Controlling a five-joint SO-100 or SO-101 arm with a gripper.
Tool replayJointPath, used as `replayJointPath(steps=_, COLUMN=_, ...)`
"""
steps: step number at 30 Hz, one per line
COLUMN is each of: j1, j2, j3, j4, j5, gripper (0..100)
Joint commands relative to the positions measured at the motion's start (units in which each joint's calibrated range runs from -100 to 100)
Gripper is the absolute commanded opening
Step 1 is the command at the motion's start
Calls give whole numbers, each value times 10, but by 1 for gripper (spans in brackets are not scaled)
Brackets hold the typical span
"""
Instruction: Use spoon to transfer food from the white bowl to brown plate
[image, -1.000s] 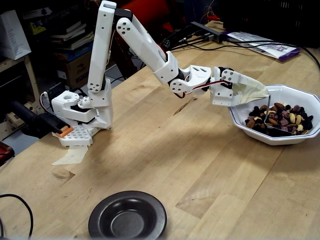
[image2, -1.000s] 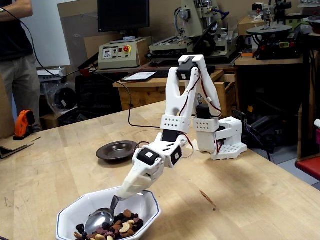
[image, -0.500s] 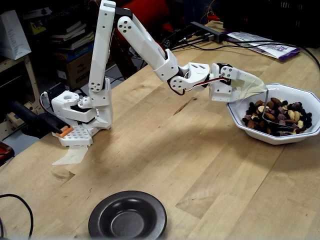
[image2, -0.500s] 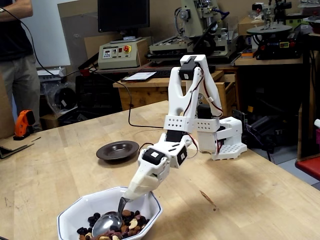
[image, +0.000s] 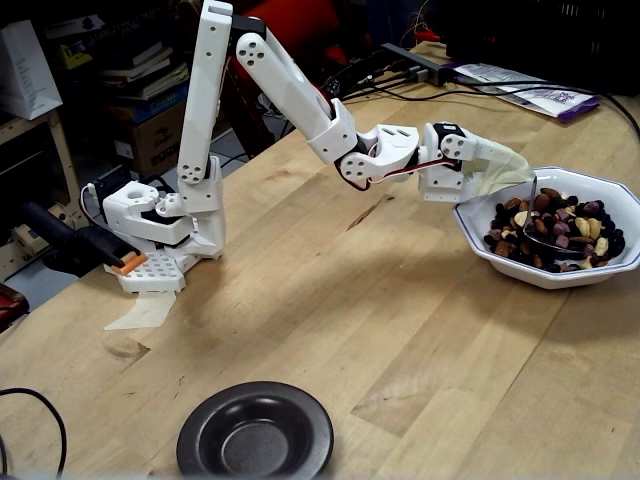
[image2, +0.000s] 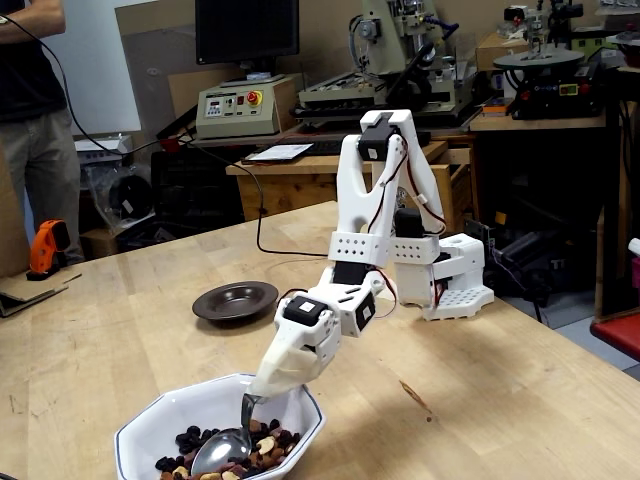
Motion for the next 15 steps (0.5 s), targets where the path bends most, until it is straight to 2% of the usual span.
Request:
replayJointPath(steps=1, j1=-34, j2=-3, j3=-12, j4=2, j5=-3, gripper=4)
replayJointPath(steps=8, j1=-43, j2=-7, j3=-12, j4=2, j5=-54, gripper=4)
replayJointPath(steps=15, j1=-42, j2=-8, j3=-12, j4=2, j5=-66, gripper=4)
